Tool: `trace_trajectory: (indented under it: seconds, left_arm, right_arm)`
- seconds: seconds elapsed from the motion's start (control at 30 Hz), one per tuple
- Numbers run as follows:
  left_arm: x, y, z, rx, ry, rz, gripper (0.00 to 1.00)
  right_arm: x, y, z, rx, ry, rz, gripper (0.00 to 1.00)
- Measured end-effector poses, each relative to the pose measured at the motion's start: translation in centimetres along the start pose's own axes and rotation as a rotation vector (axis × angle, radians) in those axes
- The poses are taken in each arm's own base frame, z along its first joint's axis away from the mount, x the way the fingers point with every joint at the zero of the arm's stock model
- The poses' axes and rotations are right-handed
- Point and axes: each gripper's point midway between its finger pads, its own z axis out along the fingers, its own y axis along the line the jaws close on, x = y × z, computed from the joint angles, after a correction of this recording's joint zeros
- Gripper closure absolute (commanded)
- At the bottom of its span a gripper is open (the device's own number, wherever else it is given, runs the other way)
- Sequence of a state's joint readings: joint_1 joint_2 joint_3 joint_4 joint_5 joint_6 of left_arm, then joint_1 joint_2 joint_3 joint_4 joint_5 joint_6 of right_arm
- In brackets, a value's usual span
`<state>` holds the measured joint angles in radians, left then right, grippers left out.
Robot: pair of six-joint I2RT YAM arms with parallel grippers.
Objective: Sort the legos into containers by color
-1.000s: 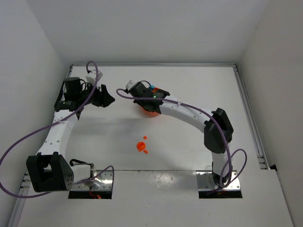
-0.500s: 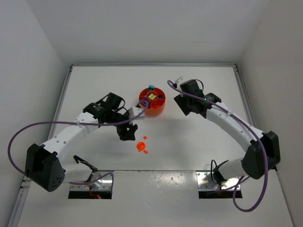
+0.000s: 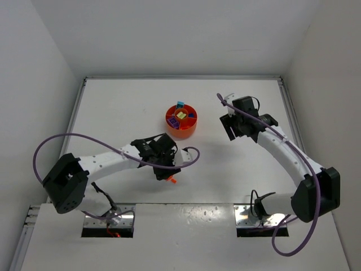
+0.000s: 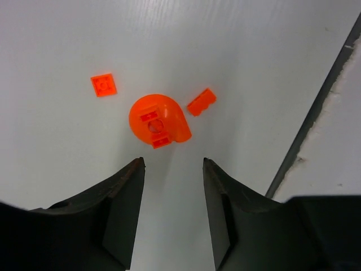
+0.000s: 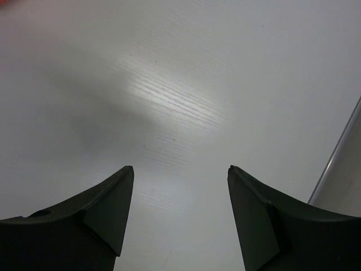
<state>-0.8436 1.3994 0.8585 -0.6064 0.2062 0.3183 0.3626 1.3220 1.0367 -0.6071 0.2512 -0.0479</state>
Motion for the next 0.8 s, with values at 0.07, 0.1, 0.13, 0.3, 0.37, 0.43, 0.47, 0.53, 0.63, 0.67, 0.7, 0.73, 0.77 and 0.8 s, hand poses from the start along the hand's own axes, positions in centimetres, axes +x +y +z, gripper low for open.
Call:
trace_trajectory:
  seconds: [0.07,0.1,0.13,0.3,0.37,0.43,0.47,0.53,0.63,0.67,0.7,0.73,0.77,0.8]
  left_arm:
    - [-0.3,0.2,0.2,-0.02,-0.003,0.02,0.39]
    - [-0.5,0.1,0.3,-0.023,-0.005,0.041,0.37]
    - [-0.6,0.1,0.3,-0.019,-0.008,0.064,0.36]
    - [-1.2,-1.0,-0.2,0.068,-0.053,0.252,0.17]
    - [-1.4,-1.4,-0.7,0.097,-0.077,0.361,0.12]
    - [-1.3,-1.5,-1.1,0.116,-0.082,0.443,0.1]
    - [-1.2,-1.5,-1.1,0.123,-0.081,0.484,0.09]
    - [-1.2,-1.3,-1.5,0.128,-0.087,0.571,0.07]
    - [-1.6,-1.1,-2.4,0.114,-0.114,0.701,0.09]
    - [-1.6,-1.1,-2.6,0.116,-0.118,0.742,0.1]
    - [-1.7,-1.1,-2.7,0.121,-0.12,0.782,0.14]
    - [-1.5,-1.1,-2.6,0.134,-0.112,0.815,0.17]
    - [-1.3,-1.1,-2.5,0.148,-0.101,0.84,0.19]
    - [-1.1,-1.1,-2.2,0.172,-0.086,0.869,0.24]
  right_arm:
    - [0.1,0.2,0.2,-0.017,0.006,0.006,0.32]
    - [0.2,0.2,0.3,-0.025,0.008,0.009,0.32]
    - [0.2,0.4,0.4,-0.034,0.009,0.01,0.32]
    - [0.3,0.7,0.5,-0.069,0.011,0.022,0.32]
    - [0.3,0.8,0.4,-0.082,0.012,0.026,0.32]
    - [0.3,0.9,0.3,-0.09,0.013,0.028,0.32]
    - [0.2,0.9,0.3,-0.095,0.013,0.028,0.32]
    - [-0.1,0.9,0.3,-0.103,0.011,0.032,0.32]
    - [-0.2,1.0,0.6,-0.11,0.018,0.033,0.32]
    - [-0.2,1.0,0.7,-0.112,0.024,0.033,0.32]
    - [-0.1,1.0,0.8,-0.113,0.028,0.033,0.33]
    - [0.0,1.0,0.9,-0.113,0.031,0.033,0.33]
    - [0.0,1.0,1.0,-0.114,0.036,0.033,0.33]
    - [0.1,1.0,1.0,-0.113,0.039,0.034,0.33]
